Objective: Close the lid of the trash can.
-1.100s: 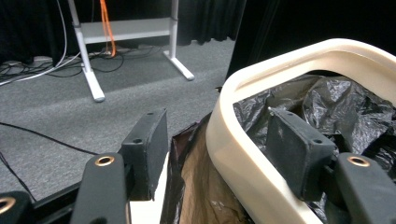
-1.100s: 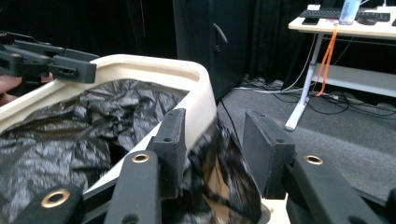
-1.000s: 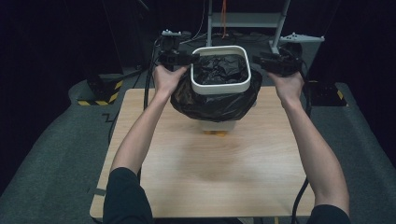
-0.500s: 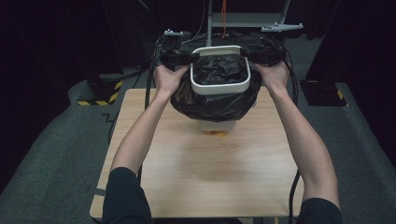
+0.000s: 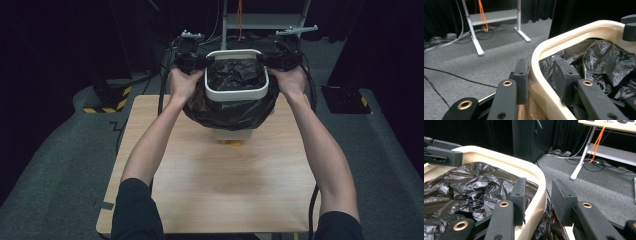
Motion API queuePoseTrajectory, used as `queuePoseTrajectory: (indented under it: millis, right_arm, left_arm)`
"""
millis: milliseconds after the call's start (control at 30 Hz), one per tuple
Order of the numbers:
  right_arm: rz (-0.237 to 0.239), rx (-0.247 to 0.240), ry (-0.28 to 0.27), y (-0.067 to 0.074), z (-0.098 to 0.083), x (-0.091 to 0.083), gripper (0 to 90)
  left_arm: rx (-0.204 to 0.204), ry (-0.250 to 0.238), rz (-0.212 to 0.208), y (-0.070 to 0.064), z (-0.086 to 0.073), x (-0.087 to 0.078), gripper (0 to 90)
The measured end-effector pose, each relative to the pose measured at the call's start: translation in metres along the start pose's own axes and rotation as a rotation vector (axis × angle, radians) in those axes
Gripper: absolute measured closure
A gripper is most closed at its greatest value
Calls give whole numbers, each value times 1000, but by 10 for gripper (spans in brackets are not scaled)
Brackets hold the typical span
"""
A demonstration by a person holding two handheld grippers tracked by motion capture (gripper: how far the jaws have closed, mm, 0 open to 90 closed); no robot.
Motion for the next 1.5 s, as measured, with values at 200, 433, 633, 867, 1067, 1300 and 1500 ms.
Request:
queuePoseTrajectory:
  millis: [200,433,633,867,1067,1300,1500]
  right_arm:
    - [21,30,-2,-4,-6,3,677]
    - [15,13,0,0,-4,4,687]
    - [-26,-15,-6,1,-4,4,654]
    - [-39,-21,-7,1,-4,7,647]
    - [-32,-25,10,1,-4,11,698]
    - [-31,-29,14,1,-8,12,703]
    - [-13,-18,18,0,-15,14,702]
  left_arm:
    - [30,-6,23,-4,0,2,670]
    - [46,-16,75,-4,0,5,681]
    - [51,-10,118,-6,-1,11,662]
    - [23,22,82,-2,-5,18,716]
    - [15,20,70,-3,-5,20,730]
    - [8,26,56,-2,-8,20,725]
    - [-4,21,43,-1,-13,20,718]
Point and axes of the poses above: each handheld gripper's, and its own axes: x roughly forward along the jaws, z roughly out of its top, y roughly to its left, the point moved 1 cm from there along x, roughly forward along the jaws, and after that the axes turned 1 degree about x, right-handed, at the moved point
